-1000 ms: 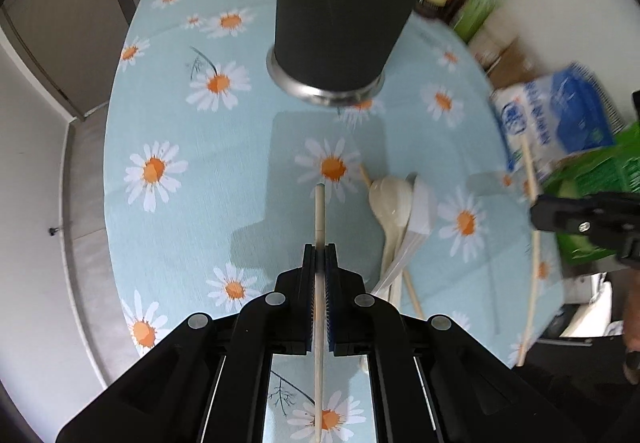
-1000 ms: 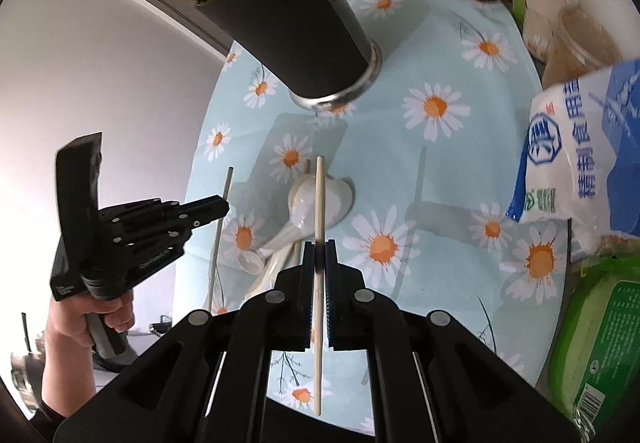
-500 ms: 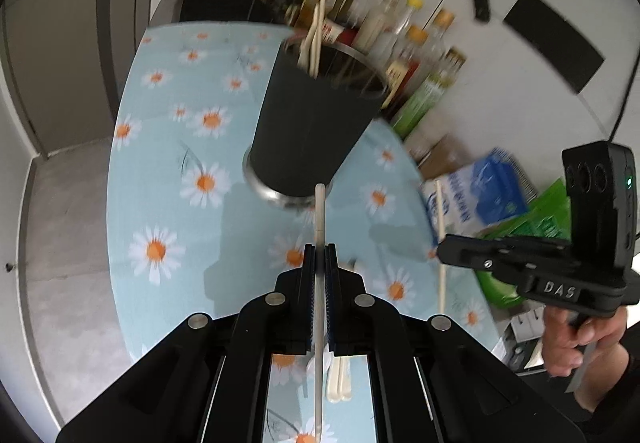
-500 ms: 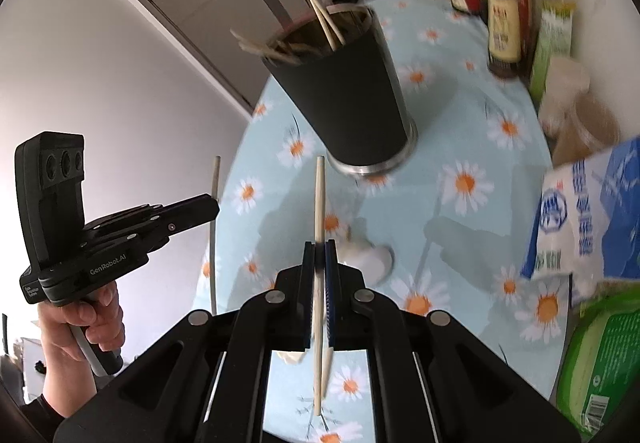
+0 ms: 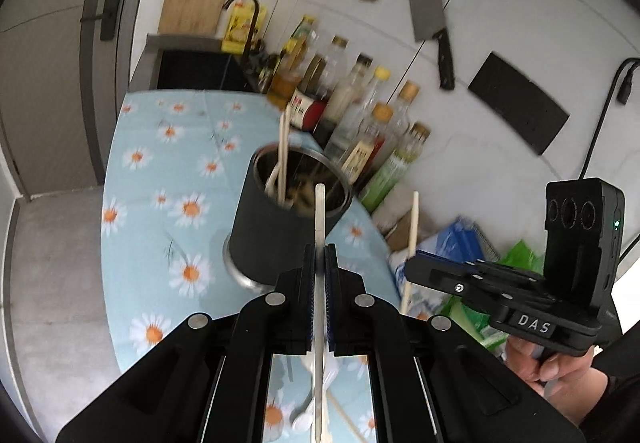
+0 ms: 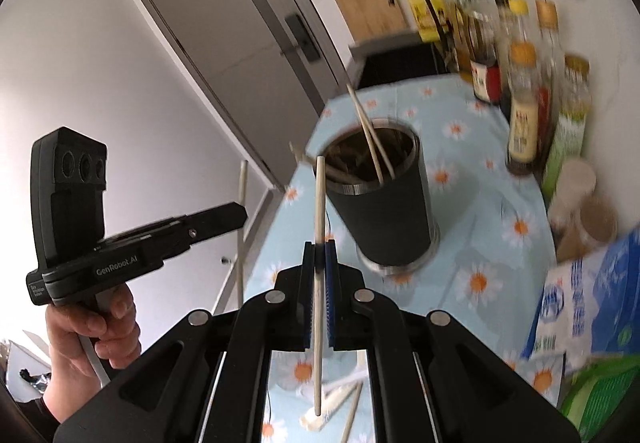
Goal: Organize utensils
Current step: 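Lift both chopsticks upright with both grippers toward the black holder, then lower both chopsticks into the black holder and open both grippers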
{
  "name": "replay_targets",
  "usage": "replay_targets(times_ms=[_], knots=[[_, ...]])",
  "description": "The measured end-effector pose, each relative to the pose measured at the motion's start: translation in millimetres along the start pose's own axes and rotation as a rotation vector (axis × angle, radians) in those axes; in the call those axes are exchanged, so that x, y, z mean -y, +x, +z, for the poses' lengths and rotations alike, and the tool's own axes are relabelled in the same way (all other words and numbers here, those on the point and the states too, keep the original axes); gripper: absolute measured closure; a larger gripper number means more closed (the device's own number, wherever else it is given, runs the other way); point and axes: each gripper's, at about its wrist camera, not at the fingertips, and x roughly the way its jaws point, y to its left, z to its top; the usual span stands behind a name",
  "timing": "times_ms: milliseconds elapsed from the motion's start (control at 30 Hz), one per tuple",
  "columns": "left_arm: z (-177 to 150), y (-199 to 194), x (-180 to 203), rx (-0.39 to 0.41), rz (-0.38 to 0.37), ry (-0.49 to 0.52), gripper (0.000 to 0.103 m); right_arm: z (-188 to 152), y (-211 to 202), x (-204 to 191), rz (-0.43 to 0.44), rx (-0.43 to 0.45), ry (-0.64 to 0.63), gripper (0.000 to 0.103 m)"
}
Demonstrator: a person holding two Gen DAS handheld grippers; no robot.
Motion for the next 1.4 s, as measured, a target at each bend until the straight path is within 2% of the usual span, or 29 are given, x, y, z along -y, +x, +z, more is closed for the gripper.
replay_targets(times_ms=[267,567,633,1000,1133,1267,1400], knots=[[29.0,0.3,12.3,0.103,-0.026,0.047,0.1,36.4,-1.9,3.2,0.001,0.087,-0.012,0.097],[62.3,0.0,10.2,0.23,-0.044,0.057,0.1,70.5,-8.3,3.9,-0.015,0.257,-0.059,0.097],[70.0,-3.0,8.4,0.28,-0.083,0.059,0.1,77.3,-10.3,5.6,-0.014,0.295,-0.064,0.097],[98.5,-9.6,10.8,0.505,-0.072,0.07,0.1,112.9,-14.3,26.0,-0.019,0.398,-0.017,0.097],[103.7,-6.2,9.3,0.539,-0.053,0.074,0.099,121.4,-14.4,32.3,-0.011,0.43,0.001,0.097],[104.9,3.7,6.0,0.522,-0.046,0.08,0.099,123.9,-9.4,34.8,-0.008,0.446,0.006,0.097],[102.8,15.0,1.6,0.504,-0.039,0.079,0.099,121.7,5.3,39.6,-0.01,0.422,0.019,0.097]])
